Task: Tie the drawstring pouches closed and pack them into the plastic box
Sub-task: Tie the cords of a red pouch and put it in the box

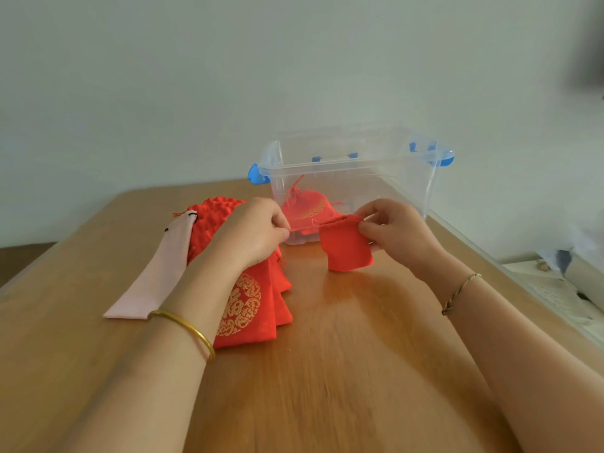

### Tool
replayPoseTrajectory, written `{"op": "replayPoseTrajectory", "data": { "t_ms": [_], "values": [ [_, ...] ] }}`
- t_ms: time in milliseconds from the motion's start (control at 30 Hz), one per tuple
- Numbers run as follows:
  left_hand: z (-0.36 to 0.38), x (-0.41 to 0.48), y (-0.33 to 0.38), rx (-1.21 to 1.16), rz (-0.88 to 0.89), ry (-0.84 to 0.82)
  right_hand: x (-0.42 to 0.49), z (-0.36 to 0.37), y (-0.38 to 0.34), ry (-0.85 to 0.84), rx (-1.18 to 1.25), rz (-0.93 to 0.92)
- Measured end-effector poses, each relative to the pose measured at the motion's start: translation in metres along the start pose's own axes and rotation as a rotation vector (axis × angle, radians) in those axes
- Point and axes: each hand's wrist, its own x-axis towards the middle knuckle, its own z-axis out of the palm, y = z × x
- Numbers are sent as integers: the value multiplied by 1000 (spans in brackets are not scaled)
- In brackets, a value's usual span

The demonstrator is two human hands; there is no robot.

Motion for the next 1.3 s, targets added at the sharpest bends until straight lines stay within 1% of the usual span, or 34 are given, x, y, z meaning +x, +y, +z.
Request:
{"op": "replayPoseTrajectory", "data": {
  "t_ms": [100, 233, 400, 500, 600, 633, 667, 700, 800, 867, 934, 1000, 1067, 1134, 1200, 1267, 1300],
  "values": [
    [-6, -1, -2, 63, -22, 66, 2, -5, 5, -44, -81, 35],
    [-10, -4, -4, 89, -32, 86, 2, -9, 12, -18, -213, 31],
    [-12, 0, -11, 73, -23, 141, 2, -12, 16, 84, -420, 60],
    [-11, 2, -16, 20, -28, 162, 1, -14, 16, 135, -518, 90],
    [-11, 5, -19, -17, -40, 184, 0, -16, 16, 150, -543, 110],
    [-11, 5, -21, -38, -47, 192, 1, -17, 16, 144, -501, 125],
    [-12, 6, -23, -60, -54, 202, 1, -18, 14, 127, -406, 150],
    [-13, 7, -25, -79, -58, 207, 1, -19, 11, 91, -247, 196],
    [-14, 8, -30, -131, -67, 191, -2, -21, 4, -52, 402, 430],
    [-17, 7, -33, -182, -91, 169, -3, -22, 4, -116, 708, 585],
    [-22, 7, -38, -177, -119, 155, -2, -23, 6, -112, 909, 706],
    [-26, 7, -40, -168, -151, 150, 0, -23, 9, -27, 1068, 805],
    [-26, 6, -39, -240, -178, 140, 0, -21, 10, 63, 1127, 851],
    [-25, 5, -34, -407, -207, 143, 0, -17, 9, 121, 1050, 804],
    [-26, 4, -22, -730, -201, 123, -1, -13, 1, 172, 894, 698],
    [-26, 3, -8, -1073, -114, 51, -4, -11, -13, 208, 761, 531],
    [-26, 2, 0, -1186, -63, 8, -6, -10, -21, 213, 720, 432]
  ]
}}
